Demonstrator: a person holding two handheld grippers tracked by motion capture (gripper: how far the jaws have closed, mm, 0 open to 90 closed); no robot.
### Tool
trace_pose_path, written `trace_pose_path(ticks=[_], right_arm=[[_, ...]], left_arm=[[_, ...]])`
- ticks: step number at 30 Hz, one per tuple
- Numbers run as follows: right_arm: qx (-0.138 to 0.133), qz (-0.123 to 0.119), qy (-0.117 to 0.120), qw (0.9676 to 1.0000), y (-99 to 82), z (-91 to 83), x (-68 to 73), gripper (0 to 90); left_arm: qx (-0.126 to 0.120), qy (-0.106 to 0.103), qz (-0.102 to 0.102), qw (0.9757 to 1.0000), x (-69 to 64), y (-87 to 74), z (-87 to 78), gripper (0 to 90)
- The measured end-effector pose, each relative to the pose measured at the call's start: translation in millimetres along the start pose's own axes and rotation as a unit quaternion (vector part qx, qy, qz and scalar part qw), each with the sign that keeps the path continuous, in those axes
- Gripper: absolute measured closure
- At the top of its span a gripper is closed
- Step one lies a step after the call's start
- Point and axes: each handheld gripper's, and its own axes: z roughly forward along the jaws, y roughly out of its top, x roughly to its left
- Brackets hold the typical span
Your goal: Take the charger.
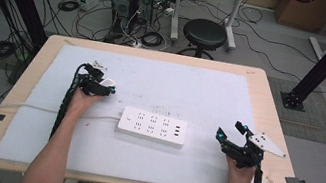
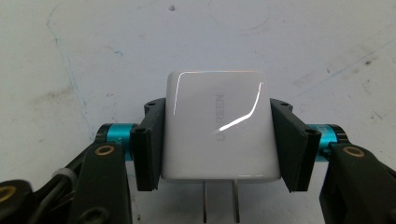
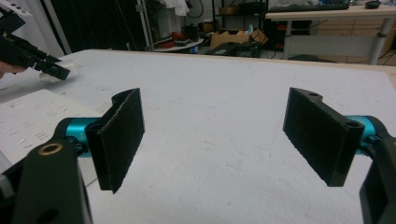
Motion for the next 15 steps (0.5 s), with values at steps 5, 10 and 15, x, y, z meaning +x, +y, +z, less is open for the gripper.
trace_pose_path(ticks=[5, 10, 15], right_arm=[[0.003, -0.003, 0.003, 1.0000, -0.1, 0.7, 0.1, 21.1], [0.003, -0.005, 0.005, 1.0000, -0.1, 1.2, -0.2, 21.1], [0.008, 0.005, 0.010, 0.9999, -0.1, 2.1, -0.6, 21.1]], left_arm=[[-0.009, -0.012, 0.001, 0.9999, -4.2, 3.4, -11.8, 42.5], [-0.012, -0.013, 0.009, 0.9998, -9.2, 6.2, -23.0, 42.4], [-0.022, -0.012, 0.021, 0.9995, -21.1, 10.7, -41.9, 42.4]])
